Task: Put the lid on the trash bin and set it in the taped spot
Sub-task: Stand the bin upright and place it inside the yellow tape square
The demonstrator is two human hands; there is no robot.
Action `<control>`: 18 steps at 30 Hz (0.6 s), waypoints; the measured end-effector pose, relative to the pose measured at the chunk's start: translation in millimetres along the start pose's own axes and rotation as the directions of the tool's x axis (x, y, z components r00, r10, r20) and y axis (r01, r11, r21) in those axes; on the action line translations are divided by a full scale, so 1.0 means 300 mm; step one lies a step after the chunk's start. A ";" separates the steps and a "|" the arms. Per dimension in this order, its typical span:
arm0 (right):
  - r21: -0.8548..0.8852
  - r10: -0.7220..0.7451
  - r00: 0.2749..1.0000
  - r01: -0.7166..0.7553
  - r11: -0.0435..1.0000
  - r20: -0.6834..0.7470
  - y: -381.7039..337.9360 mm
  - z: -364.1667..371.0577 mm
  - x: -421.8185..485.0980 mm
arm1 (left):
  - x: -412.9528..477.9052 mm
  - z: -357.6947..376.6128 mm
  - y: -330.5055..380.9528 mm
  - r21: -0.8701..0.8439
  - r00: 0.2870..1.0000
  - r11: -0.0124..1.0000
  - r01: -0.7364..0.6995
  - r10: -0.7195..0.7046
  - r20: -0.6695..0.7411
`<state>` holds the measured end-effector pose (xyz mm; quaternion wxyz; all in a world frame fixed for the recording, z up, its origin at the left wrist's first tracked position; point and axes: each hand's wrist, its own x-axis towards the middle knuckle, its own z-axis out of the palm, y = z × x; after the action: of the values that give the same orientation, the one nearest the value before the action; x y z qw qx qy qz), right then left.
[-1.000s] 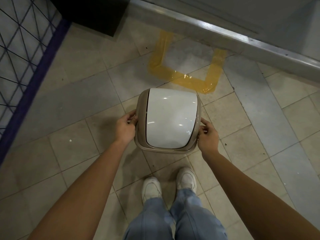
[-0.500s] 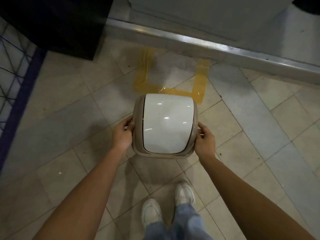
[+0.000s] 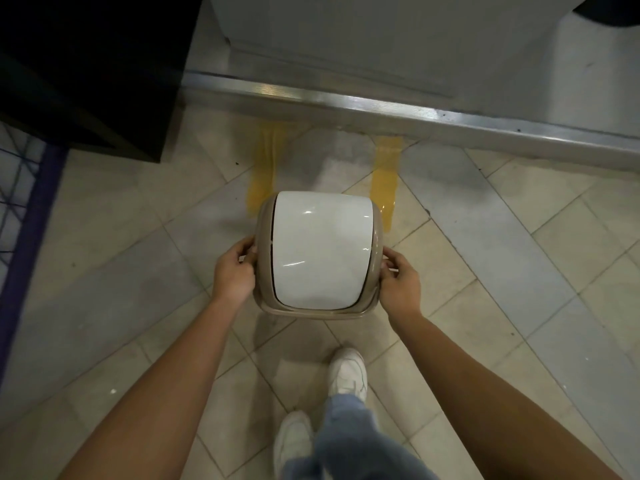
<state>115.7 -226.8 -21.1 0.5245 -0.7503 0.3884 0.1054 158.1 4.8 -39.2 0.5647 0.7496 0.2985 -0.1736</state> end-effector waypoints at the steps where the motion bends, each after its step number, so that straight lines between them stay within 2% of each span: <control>1: -0.004 0.008 1.000 -0.008 1.000 0.000 -0.012 0.000 0.011 | 0.010 0.006 0.012 0.002 1.000 1.000 0.001 -0.001 0.002; 12: 0.065 0.050 0.999 -0.050 0.997 -0.001 -0.162 0.027 0.112 | 0.147 0.020 0.146 -0.029 0.999 0.999 0.041 -0.042 -0.022; 18: 0.073 0.079 0.996 -0.077 0.994 -0.034 -0.204 0.041 0.120 | 0.175 0.013 0.188 -0.071 0.996 0.993 0.094 -0.093 0.015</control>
<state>185.6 -224.1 -3.5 0.5394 -0.7170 0.4305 0.0981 234.5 3.9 -29.8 0.5843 0.7130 0.3360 -0.1933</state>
